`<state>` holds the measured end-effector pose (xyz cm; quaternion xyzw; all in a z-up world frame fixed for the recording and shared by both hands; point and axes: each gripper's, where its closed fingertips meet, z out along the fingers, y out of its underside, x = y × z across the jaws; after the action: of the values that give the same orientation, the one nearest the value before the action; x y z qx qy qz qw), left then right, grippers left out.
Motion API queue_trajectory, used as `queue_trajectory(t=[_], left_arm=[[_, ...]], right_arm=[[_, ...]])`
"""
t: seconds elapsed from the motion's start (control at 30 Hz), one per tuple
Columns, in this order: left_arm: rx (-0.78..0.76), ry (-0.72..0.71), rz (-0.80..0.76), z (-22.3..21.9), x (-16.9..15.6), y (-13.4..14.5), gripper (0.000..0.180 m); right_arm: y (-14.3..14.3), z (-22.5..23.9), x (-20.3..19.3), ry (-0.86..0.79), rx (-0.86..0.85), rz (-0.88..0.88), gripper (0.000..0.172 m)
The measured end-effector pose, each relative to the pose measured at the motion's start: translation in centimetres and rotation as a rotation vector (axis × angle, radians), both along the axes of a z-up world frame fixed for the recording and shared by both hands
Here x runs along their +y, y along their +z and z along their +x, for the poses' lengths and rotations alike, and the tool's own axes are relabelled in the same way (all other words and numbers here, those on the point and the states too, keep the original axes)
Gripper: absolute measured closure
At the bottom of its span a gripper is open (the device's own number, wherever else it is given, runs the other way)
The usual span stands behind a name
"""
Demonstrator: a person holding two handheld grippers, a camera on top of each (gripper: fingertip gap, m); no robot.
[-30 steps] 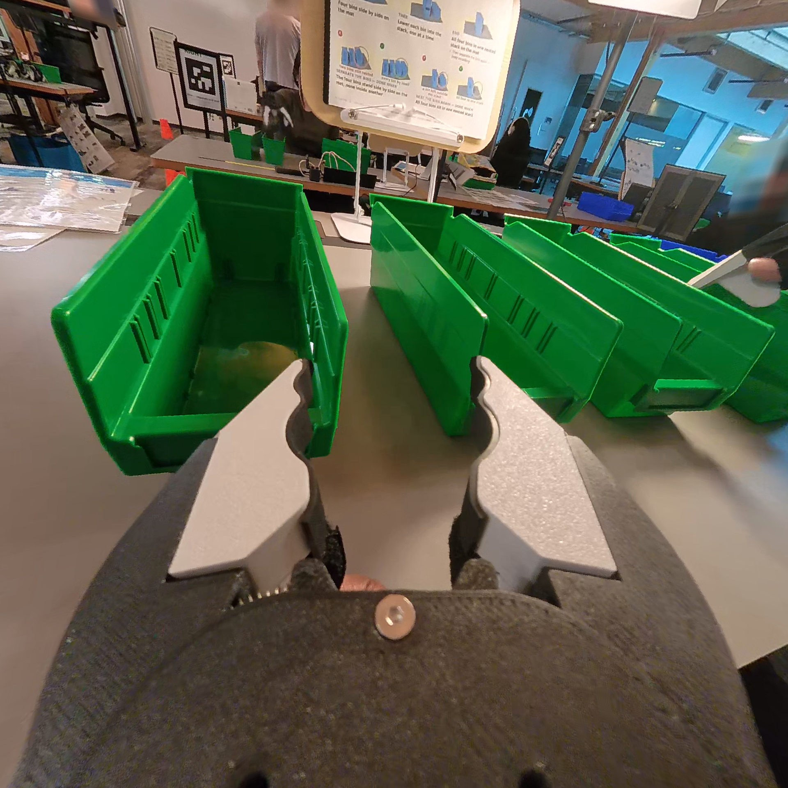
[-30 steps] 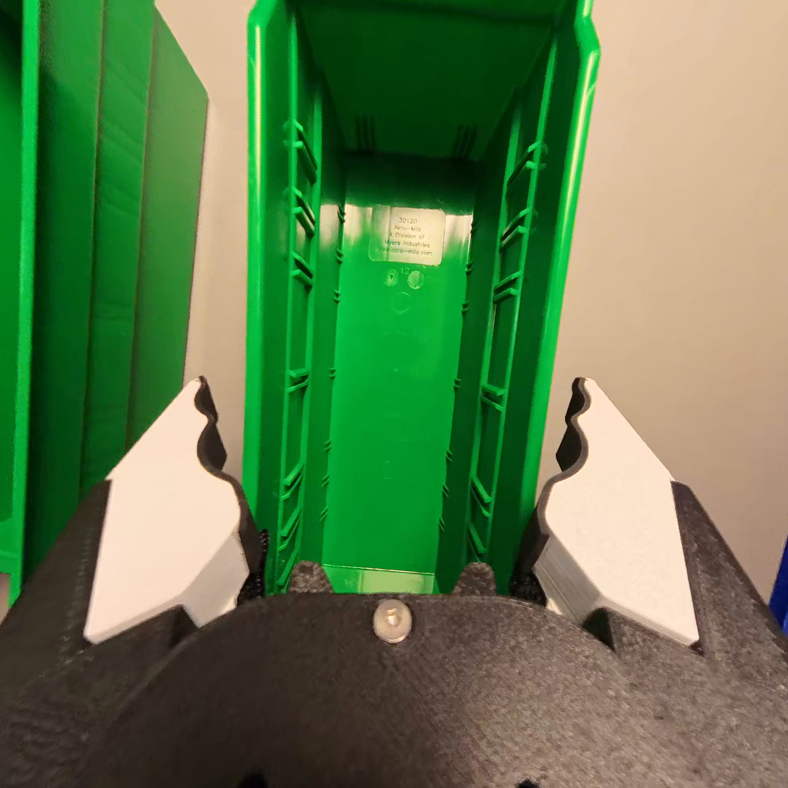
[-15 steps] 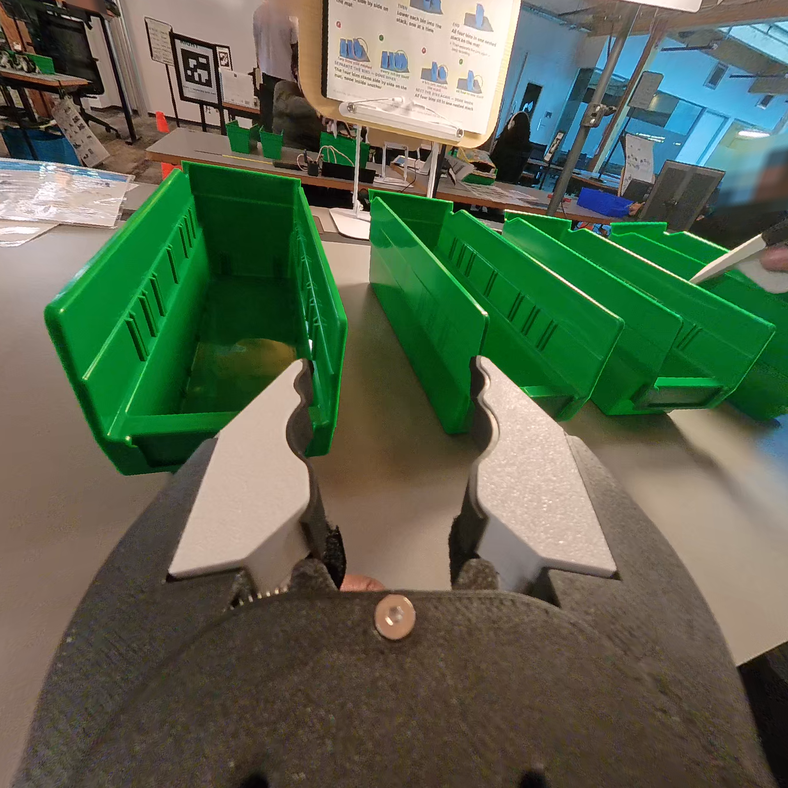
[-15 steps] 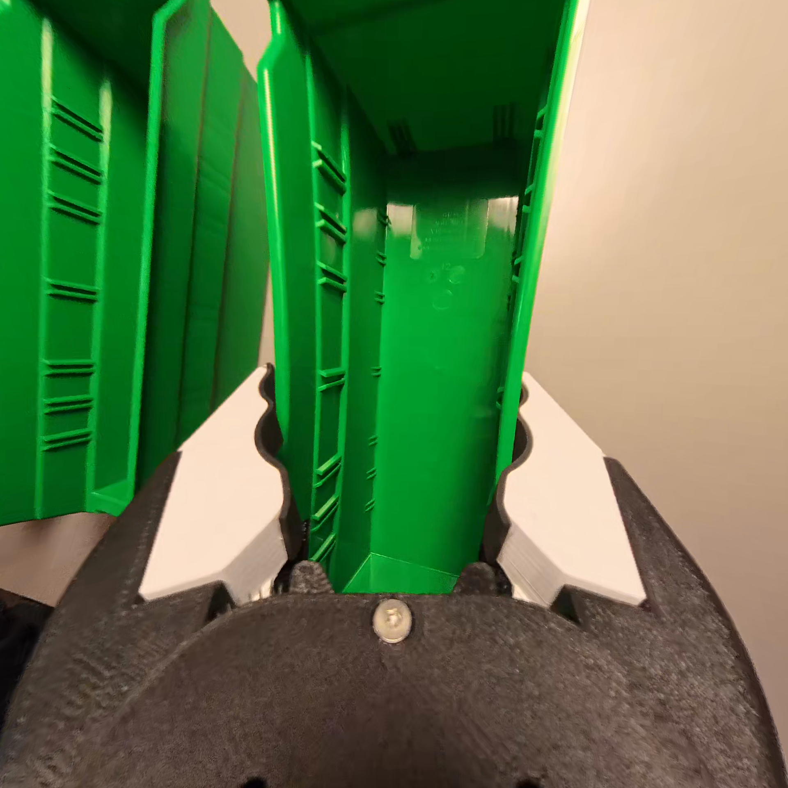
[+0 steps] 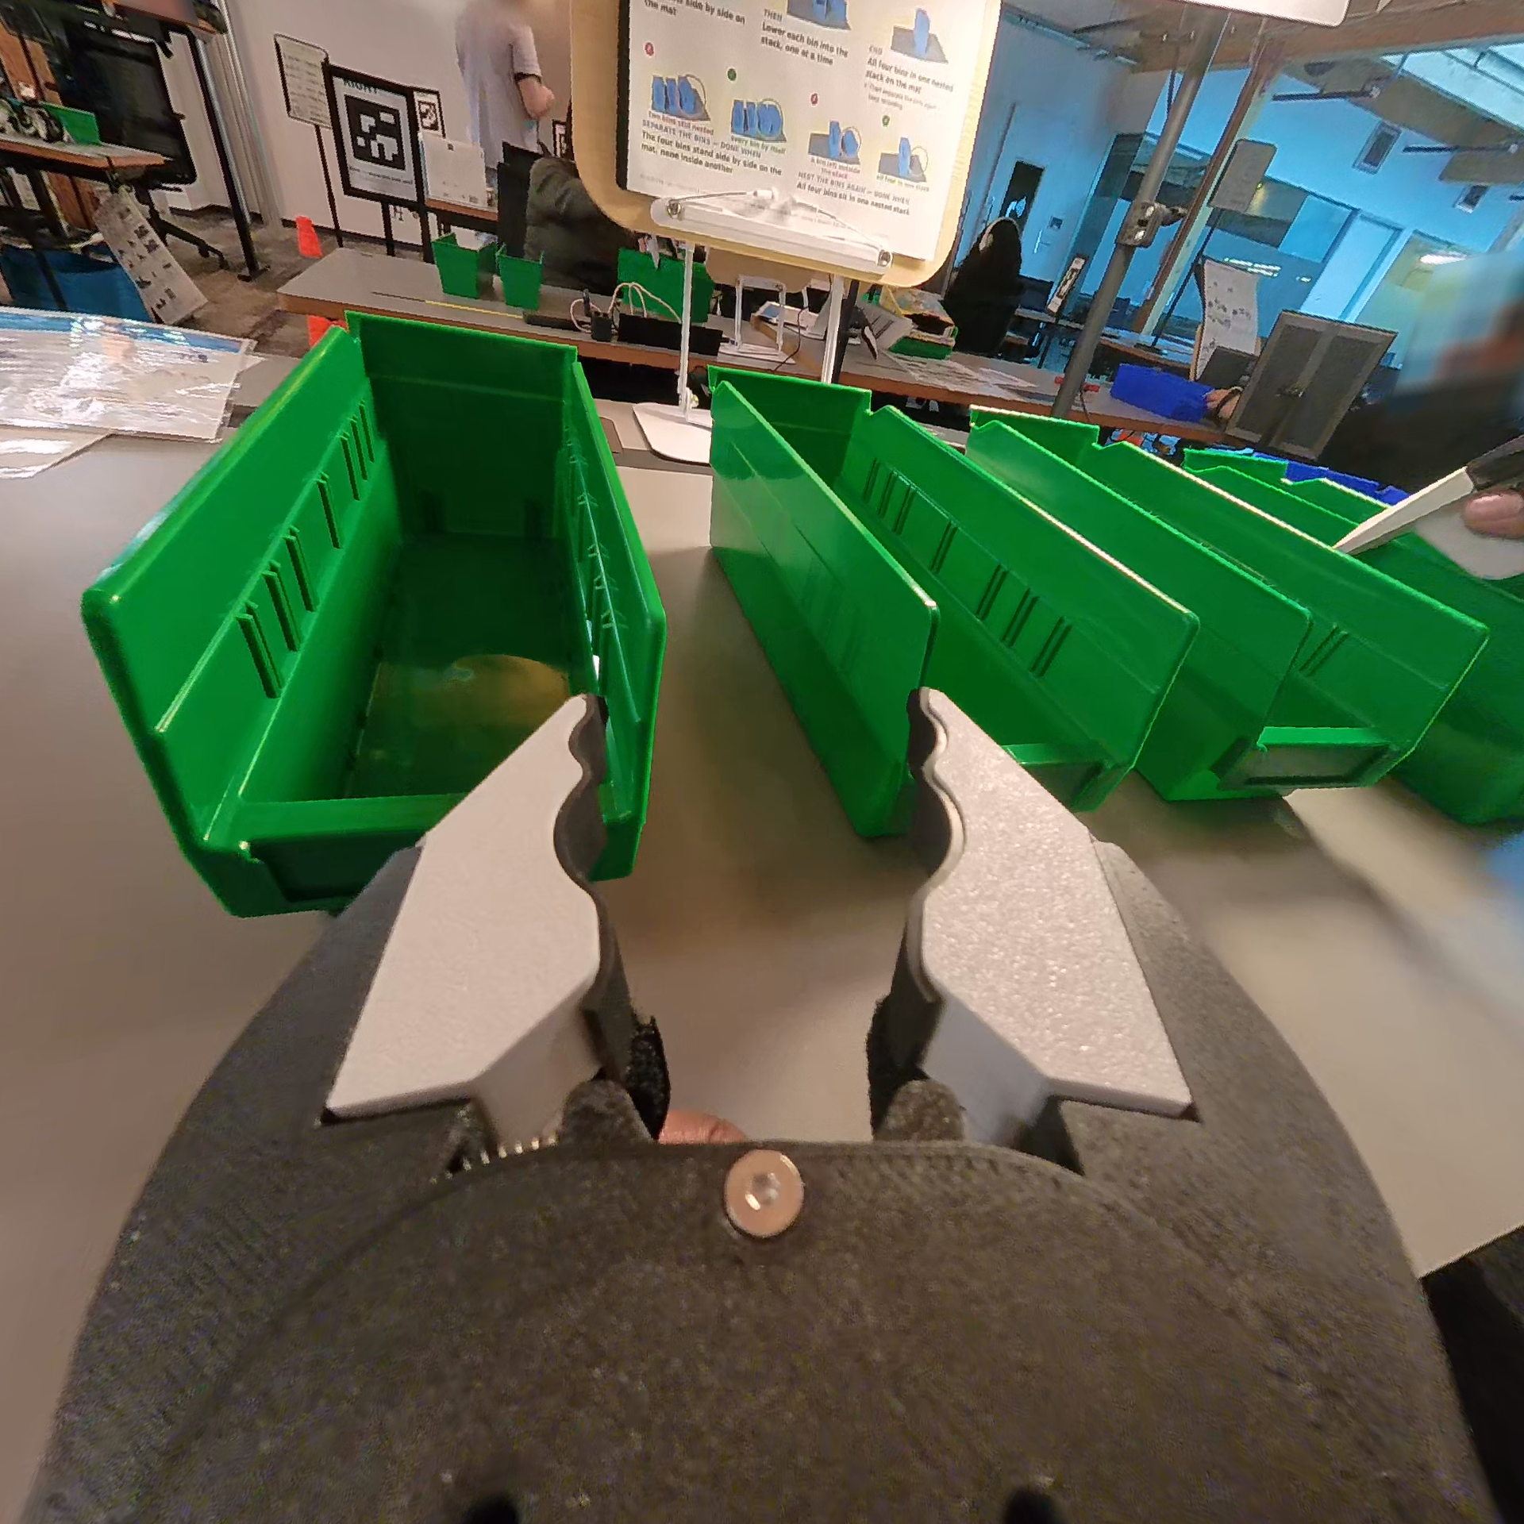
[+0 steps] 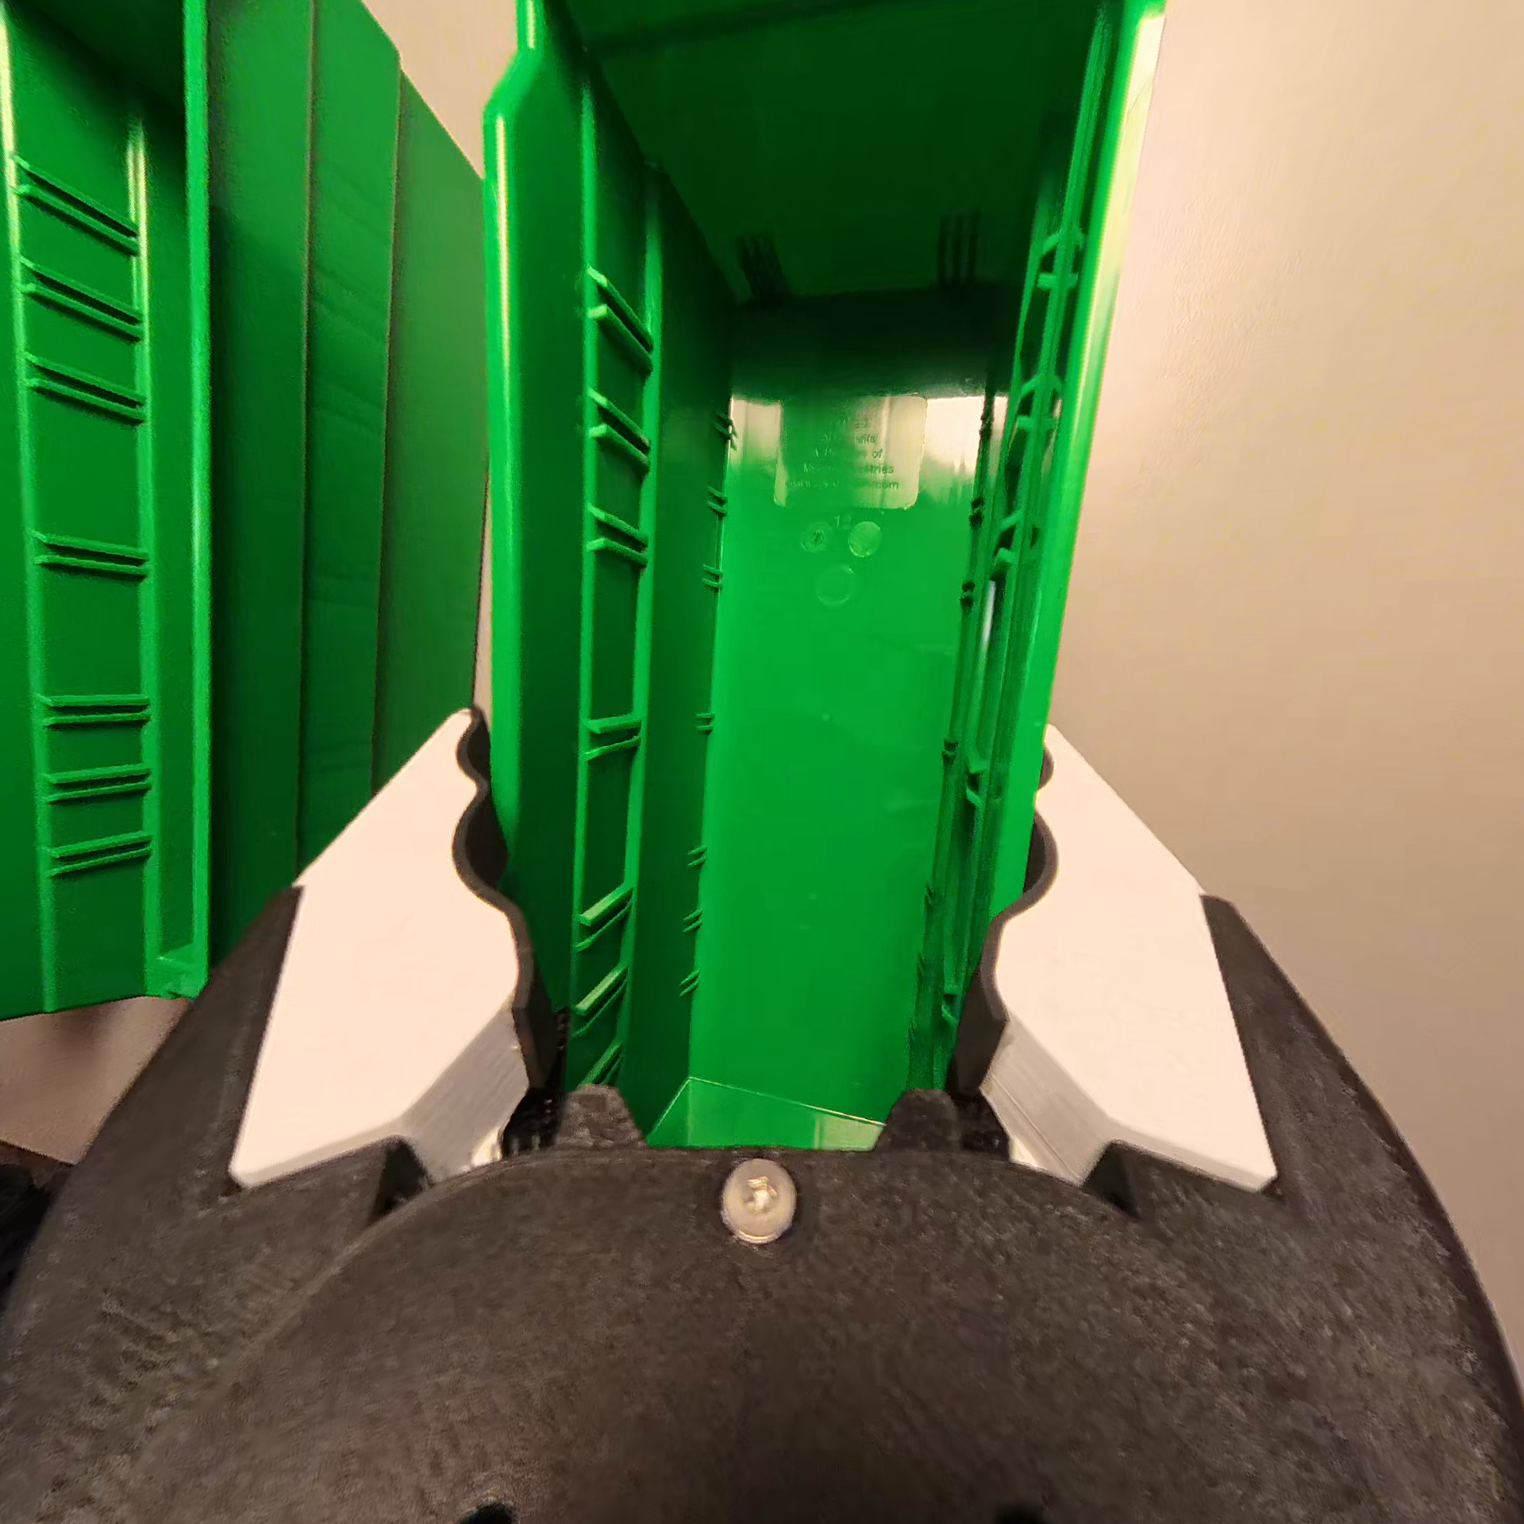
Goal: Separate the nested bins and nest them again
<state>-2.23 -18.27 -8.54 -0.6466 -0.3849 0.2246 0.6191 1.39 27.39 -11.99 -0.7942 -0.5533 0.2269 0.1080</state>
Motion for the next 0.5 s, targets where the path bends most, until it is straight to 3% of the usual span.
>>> queue_trajectory(t=[0.27, 0.43, 0.5], left_arm=[[-0.005, -0.003, -0.002, 0.0, 0.1, -0.1, 0.108], [-0.004, -0.004, 0.008, 0.0, 0.0, 0.0, 0.108], [-0.006, -0.005, 0.011, 0.0, 0.0, 0.0, 0.108]], right_arm=[[0.2, 1.1, 0.4, 0.079, -0.129, 0.161, 0.035], [0.1, 1.2, 0.1, 0.078, -0.150, 0.148, 0.039], [0.2, 1.2, 0.2, 0.077, -0.145, 0.142, 0.048]])
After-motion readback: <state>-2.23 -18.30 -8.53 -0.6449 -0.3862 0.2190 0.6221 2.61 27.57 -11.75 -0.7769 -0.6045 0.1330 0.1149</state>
